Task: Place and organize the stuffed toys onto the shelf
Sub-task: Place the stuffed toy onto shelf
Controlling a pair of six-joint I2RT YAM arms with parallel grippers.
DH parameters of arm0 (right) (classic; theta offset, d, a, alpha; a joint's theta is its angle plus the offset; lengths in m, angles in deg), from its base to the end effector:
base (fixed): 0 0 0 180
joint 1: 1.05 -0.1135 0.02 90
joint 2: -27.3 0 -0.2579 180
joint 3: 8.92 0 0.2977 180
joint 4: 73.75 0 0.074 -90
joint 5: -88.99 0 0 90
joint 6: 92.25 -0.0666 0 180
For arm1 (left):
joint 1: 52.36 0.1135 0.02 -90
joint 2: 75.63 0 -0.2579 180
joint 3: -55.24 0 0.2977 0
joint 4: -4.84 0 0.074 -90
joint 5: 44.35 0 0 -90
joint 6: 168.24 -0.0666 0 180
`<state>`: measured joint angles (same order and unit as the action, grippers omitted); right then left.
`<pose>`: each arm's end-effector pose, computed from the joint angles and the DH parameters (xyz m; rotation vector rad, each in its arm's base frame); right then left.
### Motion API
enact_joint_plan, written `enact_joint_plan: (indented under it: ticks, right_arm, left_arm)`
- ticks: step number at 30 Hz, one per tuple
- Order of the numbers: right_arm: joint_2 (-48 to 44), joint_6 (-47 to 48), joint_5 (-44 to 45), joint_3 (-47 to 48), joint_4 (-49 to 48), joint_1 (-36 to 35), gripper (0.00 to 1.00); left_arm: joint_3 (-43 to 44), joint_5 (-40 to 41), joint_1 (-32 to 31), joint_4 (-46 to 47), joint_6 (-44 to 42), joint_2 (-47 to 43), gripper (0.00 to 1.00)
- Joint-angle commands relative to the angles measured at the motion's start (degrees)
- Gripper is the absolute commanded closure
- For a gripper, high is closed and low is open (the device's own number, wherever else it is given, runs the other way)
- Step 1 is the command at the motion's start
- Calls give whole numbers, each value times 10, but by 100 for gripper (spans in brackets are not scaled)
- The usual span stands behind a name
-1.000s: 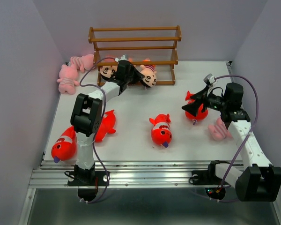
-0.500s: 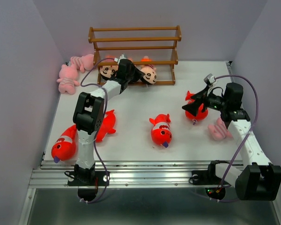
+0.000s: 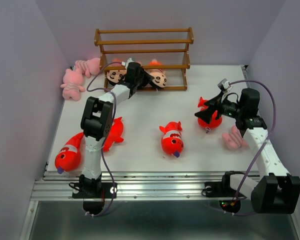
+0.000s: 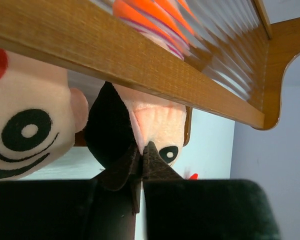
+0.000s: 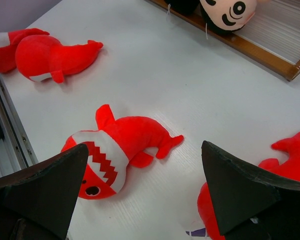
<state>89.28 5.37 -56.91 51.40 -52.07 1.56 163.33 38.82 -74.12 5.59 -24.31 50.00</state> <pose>0.3008 0.0415 0.2884 -0.6947 1.7421 0.8320 0.5434 -0.2254 0.1929 -0.4665 1.9362 -1.0005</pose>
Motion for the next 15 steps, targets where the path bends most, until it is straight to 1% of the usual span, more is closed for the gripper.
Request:
enact_joint_plan:
  ticks: [1,2,5,11,15]
  right_arm:
    - [-1,9,4,-2,-13,3,0]
    - [-1,9,4,-2,-13,3,0]
    - [0,10,4,-2,-13,3,0]
    - [2,12,7,-3,-13,3,0]
    - [3,12,9,-3,-13,3,0]
  left_arm:
    - [32,10,5,1,-5,-5,76]
    - [32,12,7,-2,-6,-6,70]
    - [32,10,8,-10,-10,-7,59]
    - [29,1,9,-17,-14,-16,48]
    - [24,-2,12,-19,-21,-27,44]
